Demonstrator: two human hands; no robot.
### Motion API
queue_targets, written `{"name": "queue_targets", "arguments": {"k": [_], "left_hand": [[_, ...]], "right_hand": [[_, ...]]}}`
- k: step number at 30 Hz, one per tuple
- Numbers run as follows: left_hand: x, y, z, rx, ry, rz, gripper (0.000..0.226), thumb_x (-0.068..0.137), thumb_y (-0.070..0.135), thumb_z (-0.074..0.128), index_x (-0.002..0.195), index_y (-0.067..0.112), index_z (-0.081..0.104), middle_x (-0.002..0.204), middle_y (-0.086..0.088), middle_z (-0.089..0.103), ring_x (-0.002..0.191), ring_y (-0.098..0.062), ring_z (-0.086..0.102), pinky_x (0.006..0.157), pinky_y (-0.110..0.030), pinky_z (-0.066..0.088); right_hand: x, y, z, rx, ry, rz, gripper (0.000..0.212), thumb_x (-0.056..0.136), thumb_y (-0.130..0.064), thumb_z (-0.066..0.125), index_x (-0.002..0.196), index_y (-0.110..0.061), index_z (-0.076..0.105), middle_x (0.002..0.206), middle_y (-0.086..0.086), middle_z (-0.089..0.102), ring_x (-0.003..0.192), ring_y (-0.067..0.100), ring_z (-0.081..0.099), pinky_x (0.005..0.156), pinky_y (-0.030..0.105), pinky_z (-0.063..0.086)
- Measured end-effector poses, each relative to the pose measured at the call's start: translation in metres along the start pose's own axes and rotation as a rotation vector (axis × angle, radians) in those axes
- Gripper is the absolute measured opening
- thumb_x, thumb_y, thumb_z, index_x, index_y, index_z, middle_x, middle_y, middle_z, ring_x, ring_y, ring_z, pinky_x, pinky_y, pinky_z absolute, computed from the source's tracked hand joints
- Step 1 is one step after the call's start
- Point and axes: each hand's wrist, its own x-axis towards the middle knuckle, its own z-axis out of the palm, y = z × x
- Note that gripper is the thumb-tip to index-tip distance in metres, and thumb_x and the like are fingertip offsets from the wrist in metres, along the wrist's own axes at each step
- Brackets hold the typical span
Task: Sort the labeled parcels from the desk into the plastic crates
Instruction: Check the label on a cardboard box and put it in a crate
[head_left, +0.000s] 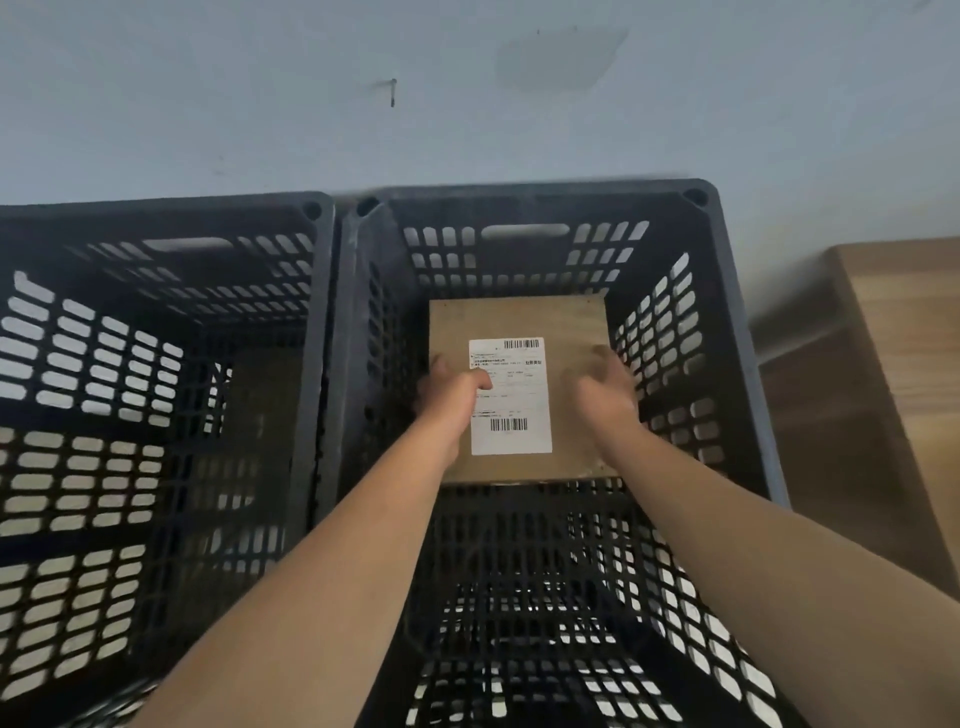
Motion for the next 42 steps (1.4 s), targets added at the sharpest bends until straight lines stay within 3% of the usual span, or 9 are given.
{"name": "queue_targets", "arguments": {"k": [3,7,10,17,21,26,28,33,42], "left_hand": [[0.001,0.0,0.001,-0.003,0.008,0.007,0.085,0.088,0.021,0.063,0.162,0.03,0.022,0.166,-0.004,0.029,0.149,-0.033,0.031,0.113,-0.051,0.033],[0.0,0.001,0.001,-0.009,0.002,0.009,0.087,0.089,0.019,0.062,0.163,0.032,0.02,0.167,-0.004,0.028,0.15,-0.033,0.03,0.111,-0.05,0.035],[-0.002,0.003,0.0,-0.031,0.0,0.01,0.087,0.09,0.016,0.062,0.164,0.032,0.019,0.167,-0.002,0.029,0.149,-0.031,0.033,0.109,-0.048,0.036],[-0.037,0.017,-0.003,-0.078,-0.025,0.069,0.07,0.099,0.007,0.055,0.16,0.028,0.028,0.158,0.002,0.038,0.111,-0.013,0.047,0.069,-0.023,0.039],[-0.081,0.035,-0.011,-0.12,-0.091,0.1,0.076,0.102,0.011,0.054,0.165,0.03,0.016,0.164,0.001,0.034,0.106,-0.014,0.056,0.071,-0.024,0.041],[-0.145,0.043,-0.029,-0.092,-0.214,0.167,0.063,0.105,0.011,0.049,0.162,0.029,0.028,0.108,0.014,0.052,0.077,0.003,0.046,0.036,-0.009,0.042],[-0.166,0.04,-0.036,-0.112,-0.264,0.174,0.058,0.105,0.014,0.05,0.16,0.028,0.034,0.104,0.014,0.057,0.085,-0.002,0.055,0.043,-0.009,0.047],[-0.204,0.024,-0.041,-0.11,-0.286,0.202,0.046,0.106,0.026,0.054,0.151,0.023,0.047,0.148,-0.002,0.051,0.136,-0.023,0.05,0.117,-0.041,0.042],[-0.27,-0.013,0.015,0.096,-0.559,0.312,0.021,0.105,0.019,0.054,0.121,0.022,0.067,0.123,-0.003,0.068,0.114,-0.02,0.066,0.102,-0.038,0.055]], "right_hand": [[0.002,0.001,0.0,-0.012,0.005,-0.007,0.067,0.095,-0.02,0.058,0.155,-0.04,0.036,0.16,-0.001,0.035,0.129,0.029,0.051,0.102,0.047,0.051],[0.009,0.0,0.0,0.005,0.012,0.007,0.071,0.095,-0.017,0.056,0.157,-0.041,0.033,0.161,-0.005,0.034,0.11,0.02,0.05,0.075,0.03,0.047],[0.01,0.0,0.003,-0.015,-0.017,0.013,0.076,0.095,-0.019,0.058,0.16,-0.042,0.025,0.165,-0.004,0.028,0.125,0.024,0.048,0.089,0.037,0.046],[-0.019,-0.012,-0.013,0.002,-0.075,-0.027,0.082,0.096,-0.018,0.061,0.161,-0.045,0.017,0.169,-0.004,0.024,0.154,0.027,0.028,0.119,0.051,0.036],[-0.073,-0.023,-0.036,0.15,-0.137,-0.031,0.071,0.102,-0.027,0.061,0.162,-0.037,0.024,0.168,-0.002,0.029,0.152,0.029,0.031,0.121,0.05,0.028],[-0.148,-0.026,-0.064,0.261,-0.162,-0.068,0.063,0.101,-0.03,0.06,0.159,-0.036,0.034,0.166,-0.004,0.033,0.15,0.025,0.034,0.121,0.051,0.03],[-0.175,-0.025,-0.076,0.324,-0.143,-0.067,0.059,0.1,-0.031,0.061,0.155,-0.037,0.04,0.162,-0.004,0.039,0.148,0.023,0.037,0.122,0.052,0.031],[-0.242,-0.006,-0.099,0.505,-0.049,-0.085,0.045,0.102,-0.026,0.06,0.146,-0.032,0.052,0.15,-0.001,0.053,0.139,0.023,0.048,0.119,0.053,0.037],[-0.342,0.062,-0.157,0.582,0.311,-0.124,0.018,0.1,-0.022,0.064,0.118,-0.025,0.069,0.118,0.0,0.07,0.115,0.018,0.065,0.101,0.041,0.055]]}}
